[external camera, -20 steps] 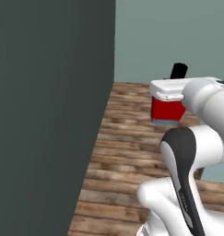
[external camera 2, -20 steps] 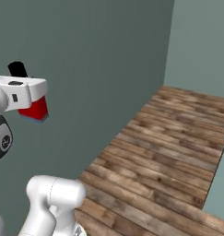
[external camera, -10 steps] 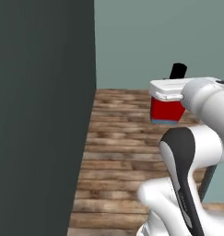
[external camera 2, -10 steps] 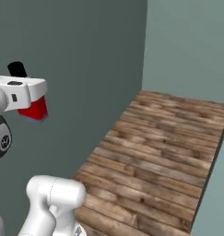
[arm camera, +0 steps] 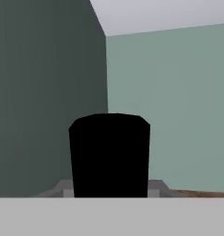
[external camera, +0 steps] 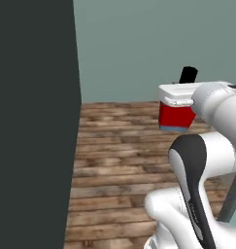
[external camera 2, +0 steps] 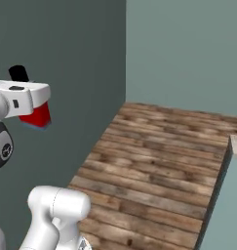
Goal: Open the cabinet directly in front. Then move the liquor and the cup to the dining counter with the jar on it.
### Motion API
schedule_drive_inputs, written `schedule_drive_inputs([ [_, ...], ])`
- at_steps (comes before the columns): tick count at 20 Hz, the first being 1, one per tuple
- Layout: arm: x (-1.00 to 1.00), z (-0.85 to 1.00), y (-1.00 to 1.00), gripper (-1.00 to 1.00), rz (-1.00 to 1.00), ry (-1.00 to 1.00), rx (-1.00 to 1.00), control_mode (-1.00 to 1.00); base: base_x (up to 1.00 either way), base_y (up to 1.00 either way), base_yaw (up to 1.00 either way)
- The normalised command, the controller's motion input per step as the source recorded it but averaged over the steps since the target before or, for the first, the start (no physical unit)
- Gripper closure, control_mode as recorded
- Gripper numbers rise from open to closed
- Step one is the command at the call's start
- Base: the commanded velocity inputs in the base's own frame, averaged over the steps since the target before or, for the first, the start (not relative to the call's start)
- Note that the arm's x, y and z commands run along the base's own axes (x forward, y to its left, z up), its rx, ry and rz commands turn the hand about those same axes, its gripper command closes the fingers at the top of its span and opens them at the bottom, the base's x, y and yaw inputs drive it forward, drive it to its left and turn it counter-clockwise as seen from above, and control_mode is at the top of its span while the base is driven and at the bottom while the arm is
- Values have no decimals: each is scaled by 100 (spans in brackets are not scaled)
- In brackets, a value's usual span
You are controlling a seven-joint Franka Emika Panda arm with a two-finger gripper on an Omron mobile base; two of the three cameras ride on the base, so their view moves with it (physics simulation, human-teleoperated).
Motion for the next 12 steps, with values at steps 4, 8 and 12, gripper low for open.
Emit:
schedule_drive_inputs([
  [4, 0, 0, 0, 100, 0, 0, 0, 100, 100, 21, -21],
  [8, 0, 0, 0, 100, 0, 0, 0, 100, 100, 12, -21],
  [12, 0, 0, 0, 100, 0, 0, 0, 100, 100, 6, -20],
])
